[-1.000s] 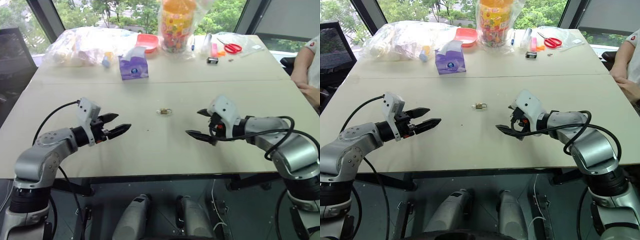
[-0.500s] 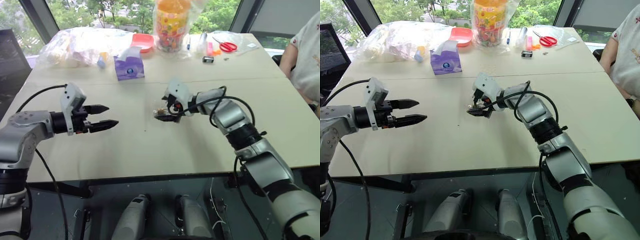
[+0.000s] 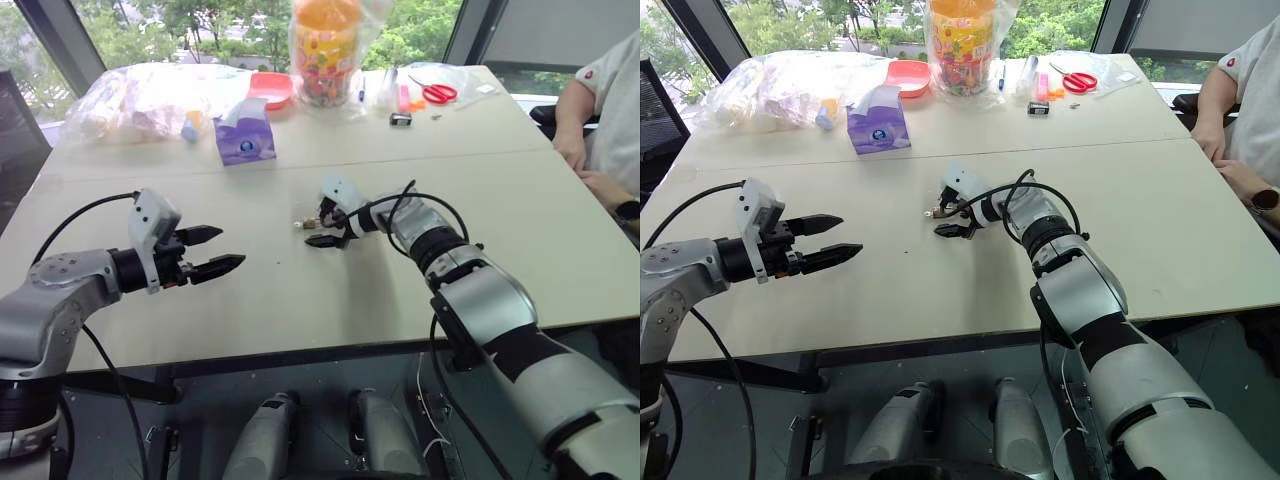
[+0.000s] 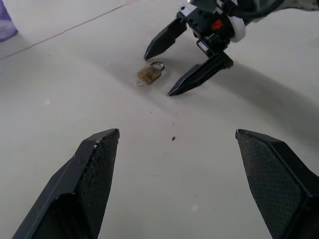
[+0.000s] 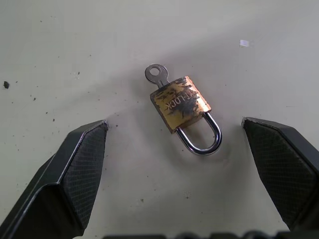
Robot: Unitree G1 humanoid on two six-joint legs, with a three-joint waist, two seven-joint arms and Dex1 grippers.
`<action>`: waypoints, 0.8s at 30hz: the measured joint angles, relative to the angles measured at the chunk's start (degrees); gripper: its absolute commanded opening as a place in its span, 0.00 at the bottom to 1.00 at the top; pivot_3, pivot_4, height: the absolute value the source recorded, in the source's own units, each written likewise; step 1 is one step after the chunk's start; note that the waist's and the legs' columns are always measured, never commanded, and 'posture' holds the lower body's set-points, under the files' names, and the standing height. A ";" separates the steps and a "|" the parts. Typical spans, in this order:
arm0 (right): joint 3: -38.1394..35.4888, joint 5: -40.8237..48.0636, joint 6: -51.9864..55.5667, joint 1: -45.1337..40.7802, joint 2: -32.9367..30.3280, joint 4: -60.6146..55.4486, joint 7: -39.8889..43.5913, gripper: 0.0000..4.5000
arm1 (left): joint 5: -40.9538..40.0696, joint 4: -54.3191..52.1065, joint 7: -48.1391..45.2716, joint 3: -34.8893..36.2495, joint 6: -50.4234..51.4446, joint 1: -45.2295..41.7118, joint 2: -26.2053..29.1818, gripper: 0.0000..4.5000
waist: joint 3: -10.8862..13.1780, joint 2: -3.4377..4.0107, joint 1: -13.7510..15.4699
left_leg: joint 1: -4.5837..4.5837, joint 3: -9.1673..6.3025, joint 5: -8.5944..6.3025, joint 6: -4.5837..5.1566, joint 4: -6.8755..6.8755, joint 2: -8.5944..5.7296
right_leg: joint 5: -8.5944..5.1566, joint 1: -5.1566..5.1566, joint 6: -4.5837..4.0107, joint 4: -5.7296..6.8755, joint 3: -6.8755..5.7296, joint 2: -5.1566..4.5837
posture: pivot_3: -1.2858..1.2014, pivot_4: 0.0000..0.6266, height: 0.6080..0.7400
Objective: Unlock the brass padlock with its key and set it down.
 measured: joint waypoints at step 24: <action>-3.24 -6.05 -3.58 2.92 0.91 -4.09 15.93 0.15 | 0.16 2.96 -0.34 -1.07 -0.27 -0.87 -0.06 0.88 | 0.00 0.00 0.06 | 0.11 0.02 0.08 -0.12 -0.05 0.13 | 0.09 0.03 -0.14 0.02 -0.02 0.15 | 0.52 0.24 1.00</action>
